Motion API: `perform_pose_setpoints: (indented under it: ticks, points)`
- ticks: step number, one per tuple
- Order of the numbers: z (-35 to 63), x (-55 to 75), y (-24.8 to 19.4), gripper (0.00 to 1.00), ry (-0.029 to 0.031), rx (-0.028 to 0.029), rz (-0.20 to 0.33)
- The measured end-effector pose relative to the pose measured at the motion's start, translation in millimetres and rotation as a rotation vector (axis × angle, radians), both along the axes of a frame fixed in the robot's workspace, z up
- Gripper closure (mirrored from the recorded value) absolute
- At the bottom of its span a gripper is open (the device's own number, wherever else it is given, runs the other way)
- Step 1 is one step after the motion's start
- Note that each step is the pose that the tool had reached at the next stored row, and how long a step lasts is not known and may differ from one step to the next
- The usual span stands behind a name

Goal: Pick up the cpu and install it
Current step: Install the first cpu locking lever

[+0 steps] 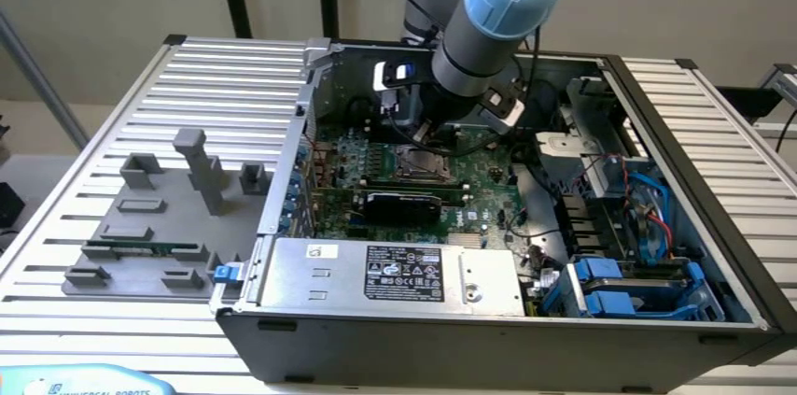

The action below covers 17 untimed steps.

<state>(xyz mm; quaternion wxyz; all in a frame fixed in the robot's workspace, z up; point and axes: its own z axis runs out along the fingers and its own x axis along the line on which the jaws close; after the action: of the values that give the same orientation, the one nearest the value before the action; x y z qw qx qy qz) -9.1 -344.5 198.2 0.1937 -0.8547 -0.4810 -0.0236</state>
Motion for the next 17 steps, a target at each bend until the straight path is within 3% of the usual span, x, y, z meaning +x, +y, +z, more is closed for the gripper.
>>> perform_pose_setpoints:
  ticks: [9, 17]
  points:
    - [-0.7, -7.6, -1.2, 0.89, 0.0, 0.0045, 0.0]
    - [-0.8, -7.7, 4.2, 0.89, 0.0, 0.0048, 0.0]
